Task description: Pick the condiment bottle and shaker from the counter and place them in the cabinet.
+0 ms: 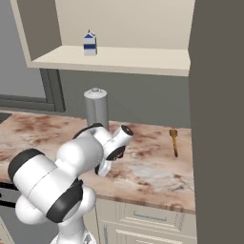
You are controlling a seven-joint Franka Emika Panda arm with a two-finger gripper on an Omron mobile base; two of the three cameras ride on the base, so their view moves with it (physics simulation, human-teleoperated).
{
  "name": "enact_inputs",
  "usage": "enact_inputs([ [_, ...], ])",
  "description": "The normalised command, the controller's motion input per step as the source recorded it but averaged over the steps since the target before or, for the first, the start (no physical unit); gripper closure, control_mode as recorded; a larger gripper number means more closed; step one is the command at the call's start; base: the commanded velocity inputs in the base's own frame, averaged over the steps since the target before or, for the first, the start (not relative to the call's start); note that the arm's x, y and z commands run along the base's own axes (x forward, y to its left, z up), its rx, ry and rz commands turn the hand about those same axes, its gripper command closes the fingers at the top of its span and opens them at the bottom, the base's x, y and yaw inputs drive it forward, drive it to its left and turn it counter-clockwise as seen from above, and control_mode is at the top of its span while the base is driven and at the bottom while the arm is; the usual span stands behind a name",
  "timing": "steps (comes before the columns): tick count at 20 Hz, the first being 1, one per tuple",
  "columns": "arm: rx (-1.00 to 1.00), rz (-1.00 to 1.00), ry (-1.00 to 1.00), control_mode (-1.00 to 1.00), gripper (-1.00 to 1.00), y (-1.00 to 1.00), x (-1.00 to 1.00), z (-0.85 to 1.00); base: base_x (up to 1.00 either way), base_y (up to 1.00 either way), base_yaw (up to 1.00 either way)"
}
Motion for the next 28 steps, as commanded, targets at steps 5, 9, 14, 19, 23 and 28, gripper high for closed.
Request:
enact_inputs([
  [5,0.01,0.0,0.0,-1.0,1.0,0.04,0.05,-0.02,0.0,0.0,0.0],
  [9,0.01,0.0,-0.01,-1.0,1.0,0.01,0.0,0.11,0.0,0.0,0.0],
  [14,0.07,0.0,-0.06,-1.0,1.0,0.05,0.0,0.49,0.0,0.0,0.0],
  [19,0.09,0.0,-0.04,-1.0,1.0,0.19,0.0,0.71,0.0,0.0,0.0],
  [23,0.07,0.0,0.0,-1.0,1.0,0.28,0.0,0.64,0.0,0.0,0.0],
  [28,0.02,-0.06,0.0,-1.0,1.0,0.24,0.02,0.56,0.0,0.0,0.0],
])
